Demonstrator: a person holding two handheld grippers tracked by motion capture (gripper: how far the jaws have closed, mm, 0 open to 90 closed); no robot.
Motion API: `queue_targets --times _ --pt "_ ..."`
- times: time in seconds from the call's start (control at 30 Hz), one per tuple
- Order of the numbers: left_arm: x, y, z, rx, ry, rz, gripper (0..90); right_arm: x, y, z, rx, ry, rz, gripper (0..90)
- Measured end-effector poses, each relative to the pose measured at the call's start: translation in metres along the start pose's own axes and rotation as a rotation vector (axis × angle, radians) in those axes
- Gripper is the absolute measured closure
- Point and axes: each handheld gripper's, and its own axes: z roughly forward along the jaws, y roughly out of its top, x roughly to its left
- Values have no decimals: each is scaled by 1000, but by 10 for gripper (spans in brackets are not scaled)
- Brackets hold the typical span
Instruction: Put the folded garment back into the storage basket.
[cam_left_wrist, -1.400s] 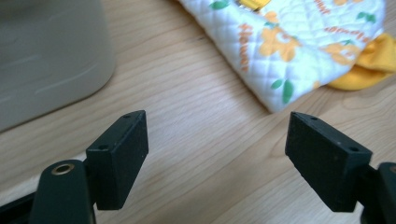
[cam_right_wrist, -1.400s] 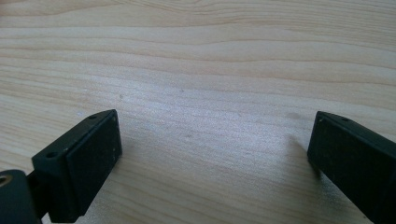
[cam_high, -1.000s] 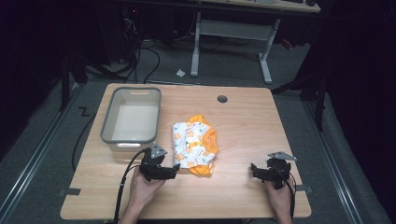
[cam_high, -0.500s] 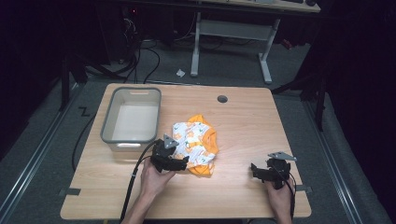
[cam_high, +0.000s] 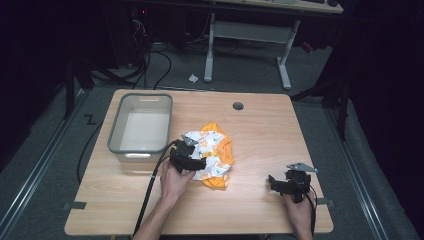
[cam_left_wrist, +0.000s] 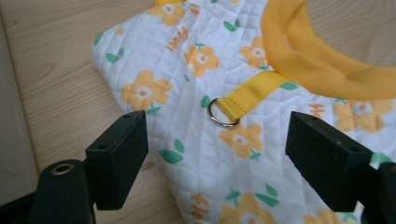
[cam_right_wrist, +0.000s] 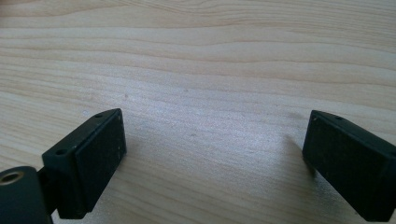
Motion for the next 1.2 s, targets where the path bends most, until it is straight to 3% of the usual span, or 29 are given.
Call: queue_targets --times 0.5,0.7,0.77,0.93,0.97,1.2 --pt "13 -1 22 72 7 -75 277 0 0 0 -1 3 -5 62" --pt "13 -4 27 92 7 -73 292 0 0 0 -1 3 -5 62" --pt "13 -3 27 86 0 -73 381 0 0 0 -1 3 -5 62" --pt "13 -3 26 80 -10 -55 491 0 0 0 -1 4 -5 62" --pt "13 -3 26 80 -19 -54 553 1 0 0 -1 4 -5 63" --pt "15 -3 24 73 -47 -55 700 1 0 0 0 3 -6 63"
